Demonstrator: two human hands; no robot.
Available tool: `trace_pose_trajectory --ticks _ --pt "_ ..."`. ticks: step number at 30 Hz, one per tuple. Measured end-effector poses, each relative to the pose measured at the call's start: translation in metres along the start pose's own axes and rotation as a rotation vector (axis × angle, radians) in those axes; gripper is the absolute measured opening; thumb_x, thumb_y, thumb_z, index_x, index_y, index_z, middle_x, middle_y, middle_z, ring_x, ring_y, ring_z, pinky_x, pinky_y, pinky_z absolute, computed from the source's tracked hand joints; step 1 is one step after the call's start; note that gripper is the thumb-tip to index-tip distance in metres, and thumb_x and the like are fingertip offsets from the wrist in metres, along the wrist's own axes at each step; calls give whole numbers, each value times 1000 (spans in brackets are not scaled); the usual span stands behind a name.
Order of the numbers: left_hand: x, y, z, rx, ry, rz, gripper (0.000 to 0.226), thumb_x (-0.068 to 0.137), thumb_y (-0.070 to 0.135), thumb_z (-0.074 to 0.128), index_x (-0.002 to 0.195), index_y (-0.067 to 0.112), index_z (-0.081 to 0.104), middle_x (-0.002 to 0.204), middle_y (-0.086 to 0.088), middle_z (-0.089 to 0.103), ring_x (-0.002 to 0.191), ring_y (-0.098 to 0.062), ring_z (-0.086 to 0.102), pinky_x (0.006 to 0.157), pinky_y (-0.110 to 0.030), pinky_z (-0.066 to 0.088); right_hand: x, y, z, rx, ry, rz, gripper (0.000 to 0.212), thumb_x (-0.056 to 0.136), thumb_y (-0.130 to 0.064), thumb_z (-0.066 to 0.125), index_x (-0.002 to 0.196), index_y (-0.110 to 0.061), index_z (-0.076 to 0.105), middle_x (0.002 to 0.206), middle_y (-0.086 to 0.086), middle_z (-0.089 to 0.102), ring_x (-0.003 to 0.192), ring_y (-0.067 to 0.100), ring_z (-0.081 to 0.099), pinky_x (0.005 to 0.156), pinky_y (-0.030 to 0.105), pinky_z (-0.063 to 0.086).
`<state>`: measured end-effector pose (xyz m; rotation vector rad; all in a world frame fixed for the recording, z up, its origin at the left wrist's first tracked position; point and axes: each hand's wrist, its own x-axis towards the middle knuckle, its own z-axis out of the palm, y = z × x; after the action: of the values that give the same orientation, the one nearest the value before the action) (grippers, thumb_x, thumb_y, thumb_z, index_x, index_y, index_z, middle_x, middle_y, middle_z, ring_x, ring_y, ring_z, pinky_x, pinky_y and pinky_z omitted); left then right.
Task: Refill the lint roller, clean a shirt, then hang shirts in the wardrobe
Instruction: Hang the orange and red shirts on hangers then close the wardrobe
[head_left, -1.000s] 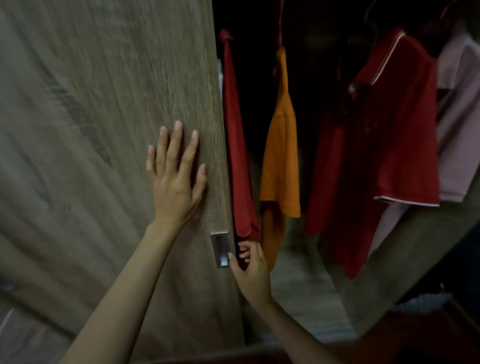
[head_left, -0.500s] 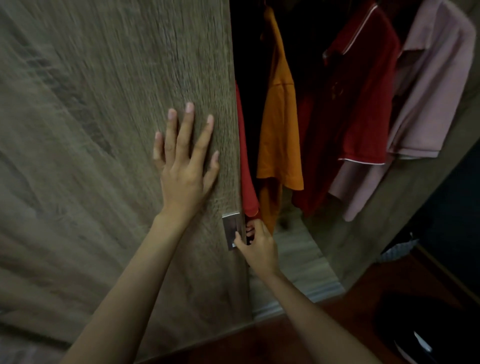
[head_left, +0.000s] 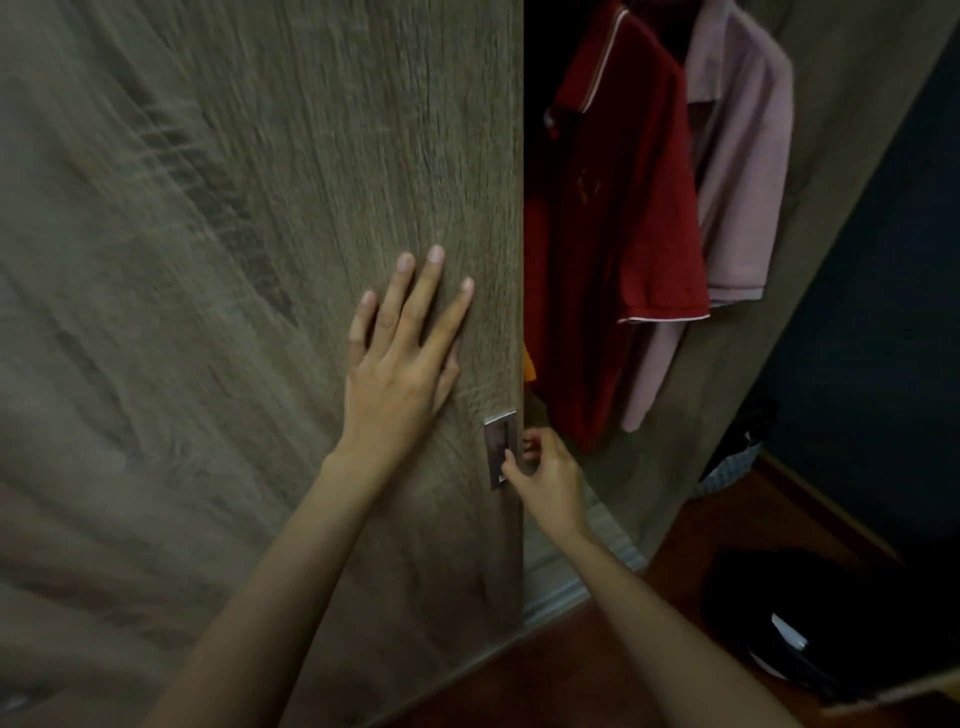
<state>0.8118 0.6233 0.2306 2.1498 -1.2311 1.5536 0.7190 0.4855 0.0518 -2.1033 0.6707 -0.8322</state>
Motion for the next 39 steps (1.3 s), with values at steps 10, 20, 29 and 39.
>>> trace_pose_trajectory --ticks 10,20,29,39 --pt "19 60 40 21 -94 61 56 97 31 51 150 22 33 160 -5 18 148 -22 12 117 -42 8 63 65 -76 -64 58 66 20 83 -28 68 97 -15 62 89 -2 69 77 7 63 66 26 54" --pt "48 116 74 36 -122 99 56 98 35 48 150 24 32 160 -5 15 148 -22 15 117 -41 9 125 127 -145 -120 107 177 22 85 -28 64 101 -12 62 91 3 68 83 17 65 72 33 53" --pt "69 157 102 64 -111 125 58 98 37 49 151 25 29 160 -4 15 148 -22 17 117 -40 10 152 157 -179 -159 196 225 23 91 -28 58 108 -13 60 105 5 62 90 16 61 72 27 47" --pt "90 192 122 68 -114 115 54 100 38 45 150 26 30 160 -5 17 149 -20 10 118 -38 5 172 192 -198 -100 348 283 80 83 -49 63 144 -10 29 143 13 38 128 27 42 101 43 43"
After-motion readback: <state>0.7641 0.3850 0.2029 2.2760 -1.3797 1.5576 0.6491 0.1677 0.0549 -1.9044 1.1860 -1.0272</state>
